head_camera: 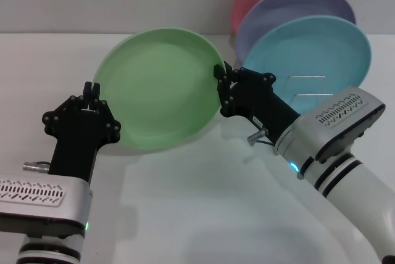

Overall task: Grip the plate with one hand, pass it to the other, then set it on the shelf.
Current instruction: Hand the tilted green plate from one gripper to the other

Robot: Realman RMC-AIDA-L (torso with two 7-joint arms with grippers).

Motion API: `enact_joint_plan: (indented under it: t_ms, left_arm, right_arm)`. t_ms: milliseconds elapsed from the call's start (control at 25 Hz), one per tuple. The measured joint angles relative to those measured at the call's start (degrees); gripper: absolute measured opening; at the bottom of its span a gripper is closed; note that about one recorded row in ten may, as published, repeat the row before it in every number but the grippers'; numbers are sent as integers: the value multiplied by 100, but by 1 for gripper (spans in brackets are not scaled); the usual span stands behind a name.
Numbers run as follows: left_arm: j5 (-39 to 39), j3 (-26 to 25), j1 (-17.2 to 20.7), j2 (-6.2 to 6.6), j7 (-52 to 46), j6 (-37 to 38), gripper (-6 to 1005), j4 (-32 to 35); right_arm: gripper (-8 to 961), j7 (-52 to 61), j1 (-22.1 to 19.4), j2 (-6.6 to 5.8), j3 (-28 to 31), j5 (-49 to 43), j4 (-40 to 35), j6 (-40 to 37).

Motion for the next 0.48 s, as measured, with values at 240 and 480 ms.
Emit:
enact_joint_plan:
  t_ms: [240, 480]
  left_arm:
    - [1, 1, 16, -1, 0, 0, 65, 0]
    - [9, 2, 17, -1, 0, -1, 66, 0]
  right_arm:
    - [54, -1, -4, 3, 0, 0, 4, 0]
    - [54, -26, -7, 3, 6, 0, 4, 0]
